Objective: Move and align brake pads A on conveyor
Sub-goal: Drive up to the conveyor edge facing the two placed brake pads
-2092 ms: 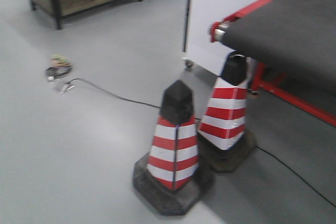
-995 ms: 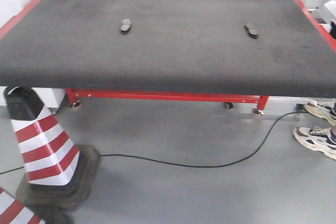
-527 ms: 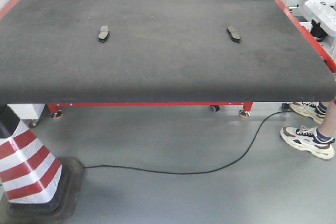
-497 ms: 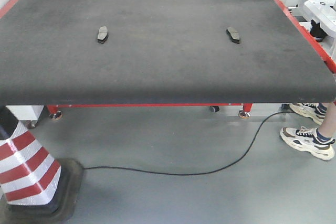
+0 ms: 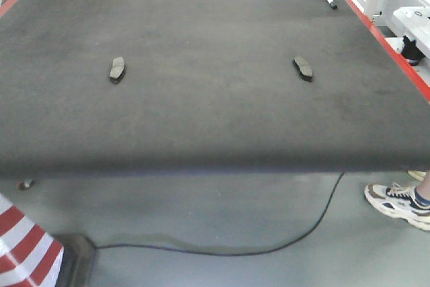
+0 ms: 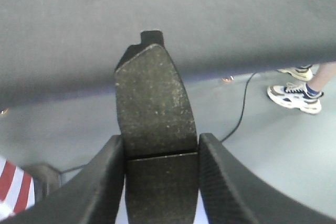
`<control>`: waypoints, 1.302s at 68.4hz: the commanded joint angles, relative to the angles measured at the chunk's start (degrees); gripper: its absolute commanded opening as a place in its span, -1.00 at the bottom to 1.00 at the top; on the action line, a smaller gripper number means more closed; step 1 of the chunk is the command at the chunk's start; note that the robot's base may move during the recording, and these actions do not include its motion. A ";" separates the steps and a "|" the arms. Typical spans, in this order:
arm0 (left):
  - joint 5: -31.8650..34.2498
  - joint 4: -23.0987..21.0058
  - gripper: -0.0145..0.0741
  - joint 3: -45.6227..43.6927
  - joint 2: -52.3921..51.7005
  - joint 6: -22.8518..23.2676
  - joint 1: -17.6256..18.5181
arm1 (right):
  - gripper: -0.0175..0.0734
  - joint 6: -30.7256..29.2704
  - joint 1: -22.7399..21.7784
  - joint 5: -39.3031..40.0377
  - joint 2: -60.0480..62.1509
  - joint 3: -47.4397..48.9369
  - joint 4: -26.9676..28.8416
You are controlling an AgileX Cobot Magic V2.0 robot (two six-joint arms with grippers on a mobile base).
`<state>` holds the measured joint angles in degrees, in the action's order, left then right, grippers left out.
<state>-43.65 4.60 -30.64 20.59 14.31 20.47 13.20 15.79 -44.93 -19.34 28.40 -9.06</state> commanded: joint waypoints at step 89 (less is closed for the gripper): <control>5.12 0.15 -0.69 -1.61 0.46 0.35 0.19 | -0.63 -0.46 -0.33 4.89 -0.48 1.63 -0.96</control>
<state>-43.65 4.60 -30.64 20.59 14.31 20.47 13.20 15.79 -44.93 -19.34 28.40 -9.06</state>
